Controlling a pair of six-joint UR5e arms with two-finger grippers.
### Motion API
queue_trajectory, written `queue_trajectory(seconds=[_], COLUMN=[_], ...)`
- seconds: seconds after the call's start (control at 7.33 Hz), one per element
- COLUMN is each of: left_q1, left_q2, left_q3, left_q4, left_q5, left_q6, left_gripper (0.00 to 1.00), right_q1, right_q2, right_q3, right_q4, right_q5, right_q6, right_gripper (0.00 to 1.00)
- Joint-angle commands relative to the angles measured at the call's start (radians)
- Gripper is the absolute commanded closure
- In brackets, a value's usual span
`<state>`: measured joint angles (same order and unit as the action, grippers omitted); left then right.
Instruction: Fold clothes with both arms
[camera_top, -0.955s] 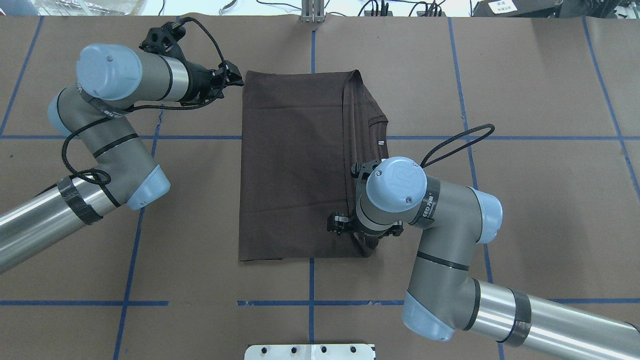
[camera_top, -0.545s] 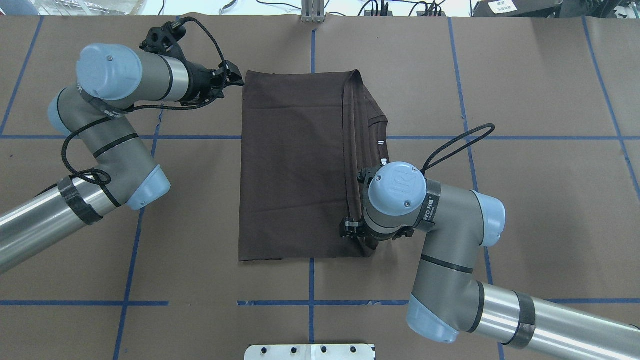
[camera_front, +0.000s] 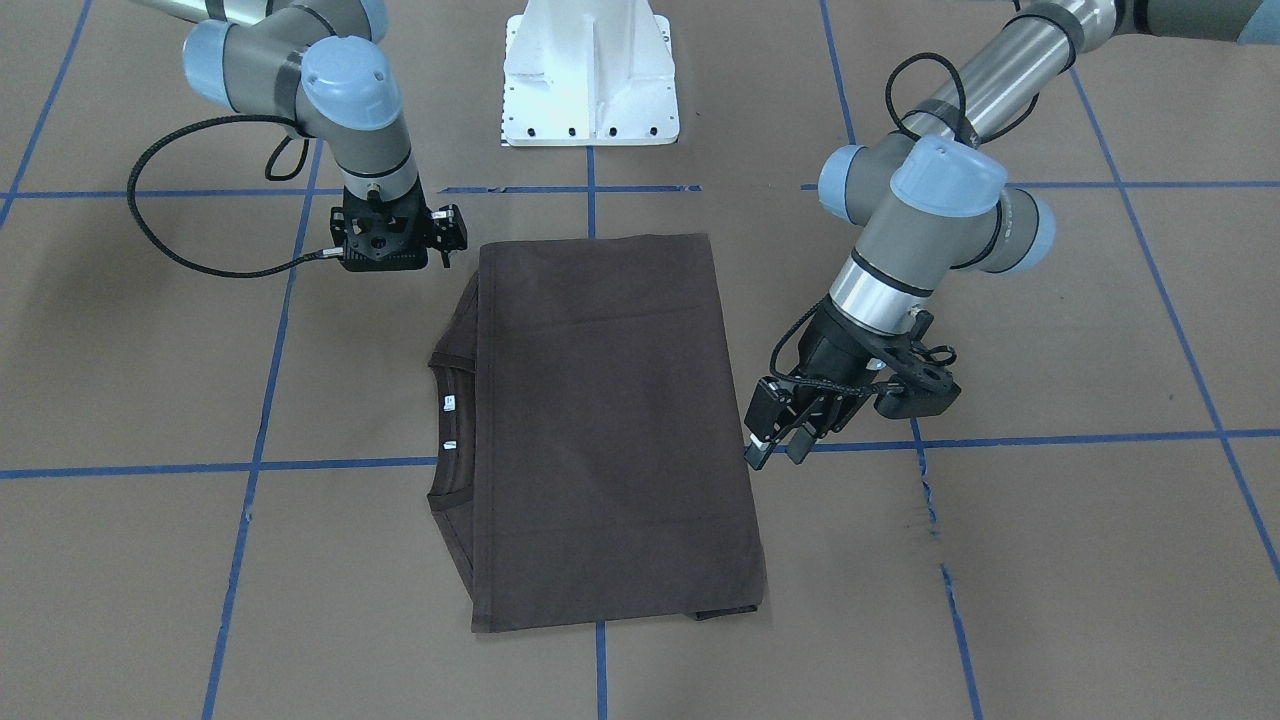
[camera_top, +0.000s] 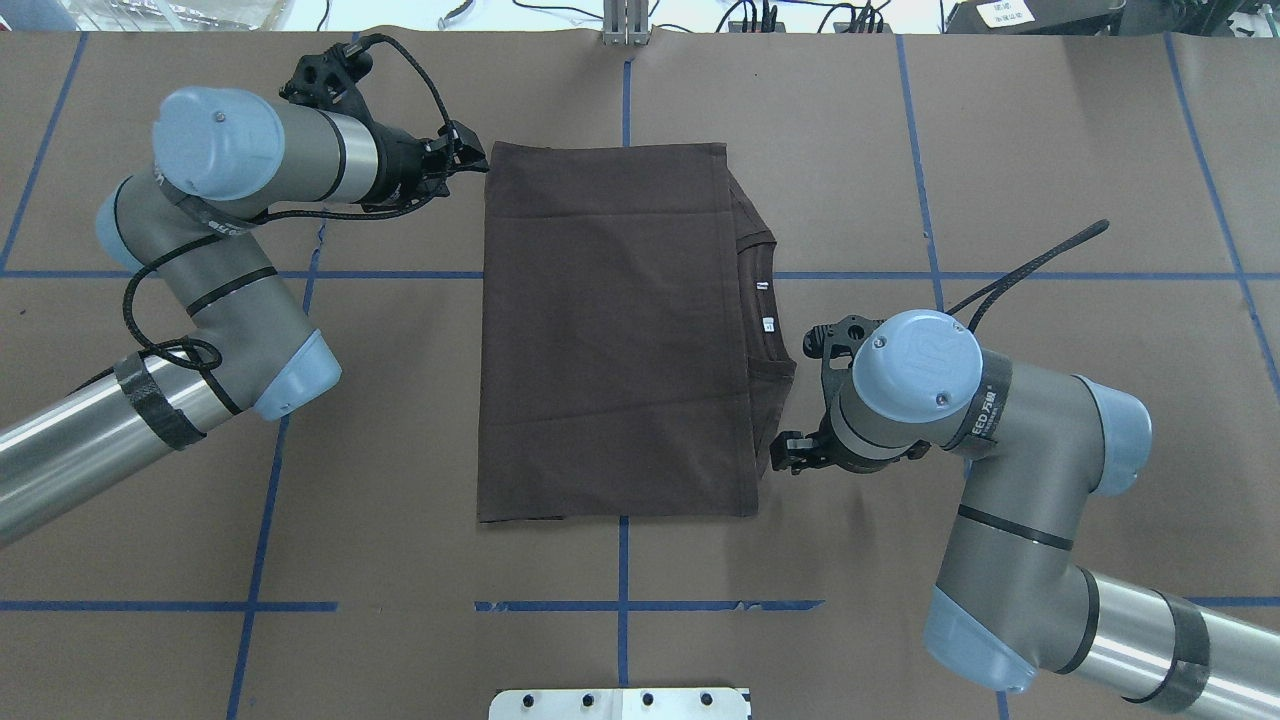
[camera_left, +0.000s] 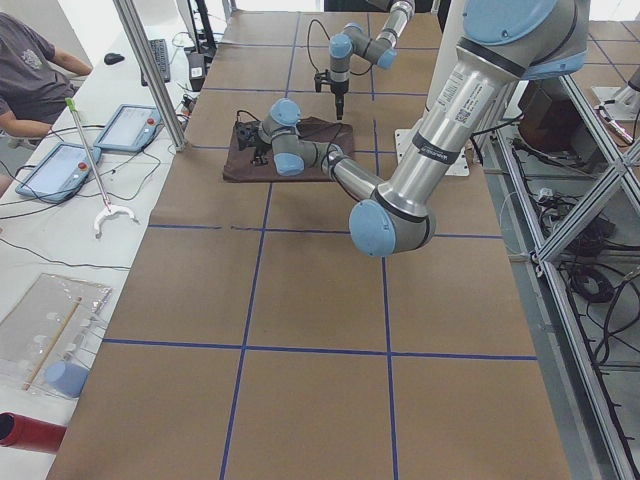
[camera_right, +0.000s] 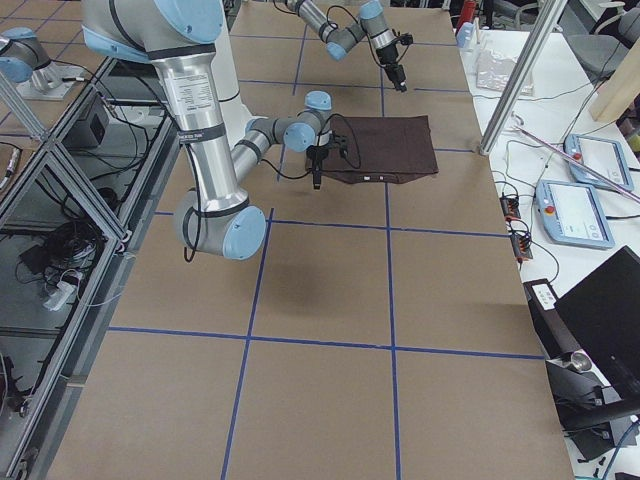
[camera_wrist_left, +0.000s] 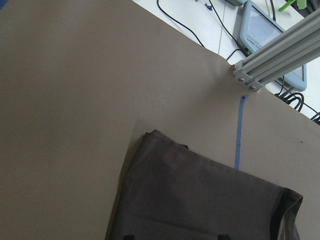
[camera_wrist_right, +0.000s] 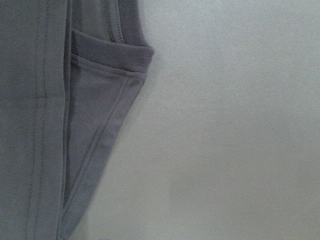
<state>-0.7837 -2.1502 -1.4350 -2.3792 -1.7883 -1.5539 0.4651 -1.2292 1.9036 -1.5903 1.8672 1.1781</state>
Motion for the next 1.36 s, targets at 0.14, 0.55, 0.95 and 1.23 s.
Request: queue_trajectory(seconds=[0.14,0.55,0.95,1.23], left_q1=[-0.002,-0.002,-0.002,-0.002], left_q2=[0.001,0.003,0.001,0.001], left_q3=[-0.002,-0.004,-0.007,-0.01], left_q4=[0.0,0.0,0.0,0.0], left_q5=[-0.002,-0.002,0.0,0.0], left_q6=[0.0,0.0,-0.002,-0.002], left_gripper=[0.36,0.36,0.36,0.36], right_q1=[-0.014,-0.058,-0.06,-0.071], right_q2=[0.143,0.143,0.123,0.111], right_q3=[-0.067,-0.173,-0.147,-0.149], right_q4=[0.044,0.276,0.262,0.262], right_q5=[-0.037,-0.094,-0.103,-0.103], right_q6=[0.42,0.809,0.824,0.824], right_gripper=[0.03,0.28,0.26,0.2])
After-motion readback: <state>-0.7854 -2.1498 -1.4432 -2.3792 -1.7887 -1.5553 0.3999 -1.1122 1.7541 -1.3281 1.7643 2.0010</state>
